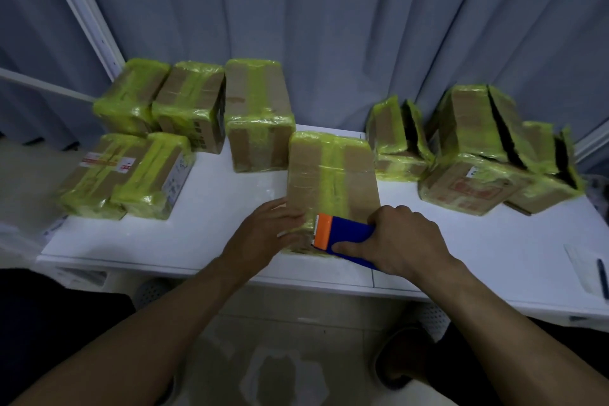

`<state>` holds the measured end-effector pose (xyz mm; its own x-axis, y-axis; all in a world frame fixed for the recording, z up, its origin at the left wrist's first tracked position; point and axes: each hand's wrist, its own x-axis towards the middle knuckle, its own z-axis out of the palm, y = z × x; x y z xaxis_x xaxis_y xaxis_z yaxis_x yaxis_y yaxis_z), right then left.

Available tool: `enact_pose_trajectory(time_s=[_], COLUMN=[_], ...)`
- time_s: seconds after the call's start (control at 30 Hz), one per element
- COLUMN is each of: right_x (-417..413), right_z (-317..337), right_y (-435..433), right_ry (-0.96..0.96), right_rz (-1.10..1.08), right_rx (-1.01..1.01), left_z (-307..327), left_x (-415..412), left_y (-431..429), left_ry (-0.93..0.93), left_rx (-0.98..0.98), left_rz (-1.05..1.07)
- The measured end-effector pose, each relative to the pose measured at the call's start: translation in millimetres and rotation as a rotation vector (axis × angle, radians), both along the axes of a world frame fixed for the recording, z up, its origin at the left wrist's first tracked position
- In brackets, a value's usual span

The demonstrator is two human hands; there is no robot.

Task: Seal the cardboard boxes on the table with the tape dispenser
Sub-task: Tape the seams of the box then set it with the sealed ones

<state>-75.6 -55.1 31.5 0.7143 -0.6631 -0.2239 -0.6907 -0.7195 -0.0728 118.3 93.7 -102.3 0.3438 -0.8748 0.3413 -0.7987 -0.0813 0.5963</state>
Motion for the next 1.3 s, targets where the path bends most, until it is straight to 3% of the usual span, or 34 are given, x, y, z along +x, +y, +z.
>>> enact_pose_trajectory(time_s=[0.43,0.7,0.83,1.1,1.3], right_x=[-32.6,-22.2,-21.7,-32.1,-69.5], right_z=[17.5,-0.6,-1.9,-3.7,5.4], right_y=[-27.5,-14.0,-14.4,-13.8,-38.3], right_ry=[-0.048,-0.016,-0.011,-0.049,-0.093], right_rz=[-0.056,0.007,0.004,-0.01,-0.085], right_rx=[0.071,0.056,0.077,0.138,0.171], left_z=[1.0,24.3,32.4,19.4,19.6], left_x=[-1.6,-8.0,-19.5,-14.3,-9.4], left_y=[11.4,30.8,21.4,7.3,12.3], left_ry=[-0.2,-0.422,-0.314,-0.425,-0.377], left_rx=[-0.05,0.172,0.054,0.004,-0.034], left_rz=[0.026,-0.022,-0.061,-0.118,-0.063])
